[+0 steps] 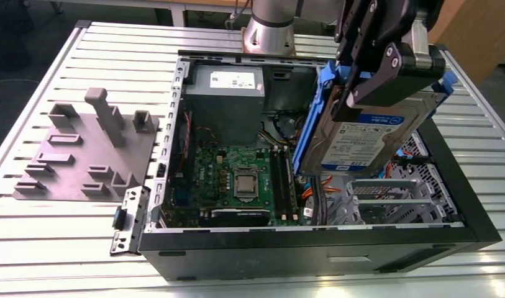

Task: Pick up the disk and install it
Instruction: 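Insert the disk into the insertion slot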

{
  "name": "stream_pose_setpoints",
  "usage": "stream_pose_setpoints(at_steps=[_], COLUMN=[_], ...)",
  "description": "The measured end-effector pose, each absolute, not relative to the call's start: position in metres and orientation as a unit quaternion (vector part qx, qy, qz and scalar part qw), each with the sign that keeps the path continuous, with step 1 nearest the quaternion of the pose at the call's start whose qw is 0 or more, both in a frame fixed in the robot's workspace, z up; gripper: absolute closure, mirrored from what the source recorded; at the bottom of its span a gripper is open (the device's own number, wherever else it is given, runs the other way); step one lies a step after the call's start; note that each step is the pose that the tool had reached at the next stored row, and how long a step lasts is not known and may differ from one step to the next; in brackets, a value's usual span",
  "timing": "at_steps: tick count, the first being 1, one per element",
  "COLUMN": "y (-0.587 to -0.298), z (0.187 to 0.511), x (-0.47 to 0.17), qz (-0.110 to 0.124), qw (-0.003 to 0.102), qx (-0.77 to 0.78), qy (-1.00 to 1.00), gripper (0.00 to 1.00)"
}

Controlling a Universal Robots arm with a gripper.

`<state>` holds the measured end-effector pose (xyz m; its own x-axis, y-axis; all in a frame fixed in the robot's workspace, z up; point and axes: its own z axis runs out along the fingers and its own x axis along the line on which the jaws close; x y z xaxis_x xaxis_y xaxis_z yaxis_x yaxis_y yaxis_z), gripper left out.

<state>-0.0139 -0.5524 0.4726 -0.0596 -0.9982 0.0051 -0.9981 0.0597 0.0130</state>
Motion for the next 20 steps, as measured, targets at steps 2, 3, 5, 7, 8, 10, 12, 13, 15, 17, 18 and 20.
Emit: stream_pose_setpoints(at_steps=[2,3,5,7,8,10,12,13,15,17,18,20], y=[-0.554,-0.555,-0.557,-0.559,-0.559,-0.560,-0.561,-0.561,-0.561,-0.561,-0.561,-0.562], z=[0.472,0.472,0.471,0.471,0.471,0.470,0.469,0.468,0.467,0.466,0.466,0.464], x=[-0.013,-0.013,-0.012,-0.011,-0.009,-0.005,-0.001,0.001,0.005,0.008,0.010,0.014], qz=[-0.003,-0.003,-0.003,-0.003,-0.003,-0.003,-0.003,-0.003,-0.003,-0.003,-0.003,-0.003], qw=[0.006,0.006,0.006,0.006,0.006,0.006,0.006,0.006,0.006,0.006,0.006,0.006], qx=[0.686,0.686,0.686,0.686,0.686,0.686,0.686,0.686,0.686,0.686,0.686,0.686], qy=[-0.728,-0.728,-0.728,-0.728,-0.728,-0.728,-0.728,-0.728,-0.728,-0.728,-0.728,-0.728], gripper=[0.64,0.64,0.64,0.64,0.64,0.64,0.64,0.64,0.64,0.64,0.64,0.64])
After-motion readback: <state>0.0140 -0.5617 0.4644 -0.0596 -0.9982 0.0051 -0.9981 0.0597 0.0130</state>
